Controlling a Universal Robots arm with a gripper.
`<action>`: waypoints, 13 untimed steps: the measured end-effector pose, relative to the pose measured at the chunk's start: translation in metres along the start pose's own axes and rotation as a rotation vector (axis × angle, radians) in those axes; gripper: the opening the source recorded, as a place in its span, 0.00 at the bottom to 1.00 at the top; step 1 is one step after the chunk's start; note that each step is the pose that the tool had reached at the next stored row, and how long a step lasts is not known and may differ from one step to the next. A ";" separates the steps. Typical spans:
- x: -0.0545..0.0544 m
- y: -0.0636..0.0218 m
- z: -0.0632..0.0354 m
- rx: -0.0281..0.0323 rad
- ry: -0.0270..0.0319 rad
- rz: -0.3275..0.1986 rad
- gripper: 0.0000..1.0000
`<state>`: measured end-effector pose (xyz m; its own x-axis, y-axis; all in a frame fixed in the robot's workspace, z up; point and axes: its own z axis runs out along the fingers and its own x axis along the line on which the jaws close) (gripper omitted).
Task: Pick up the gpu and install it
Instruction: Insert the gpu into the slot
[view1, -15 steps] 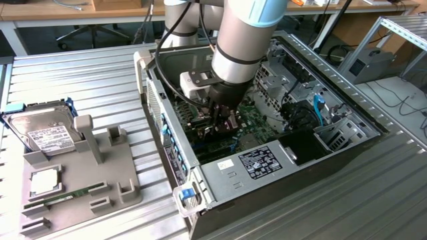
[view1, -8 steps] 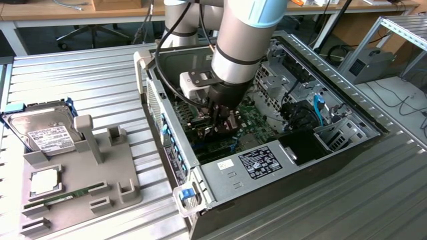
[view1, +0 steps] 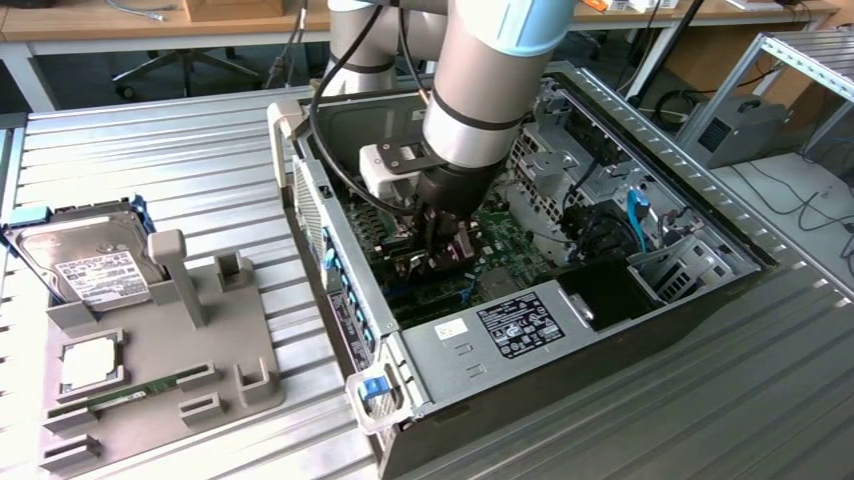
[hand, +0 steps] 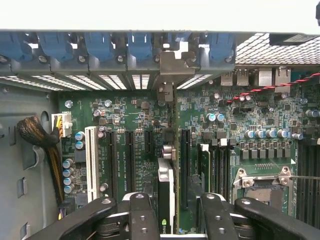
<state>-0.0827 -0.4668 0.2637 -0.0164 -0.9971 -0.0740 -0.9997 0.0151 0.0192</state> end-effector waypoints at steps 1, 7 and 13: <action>0.000 0.0002 -0.0002 0.0003 0.0000 0.000 0.40; 0.000 0.0006 -0.0055 0.0026 0.0001 0.000 0.40; -0.001 0.0010 -0.0097 0.0072 -0.0003 0.000 0.40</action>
<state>-0.0835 -0.4668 0.2735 -0.0160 -0.9971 -0.0742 -0.9998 0.0151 0.0119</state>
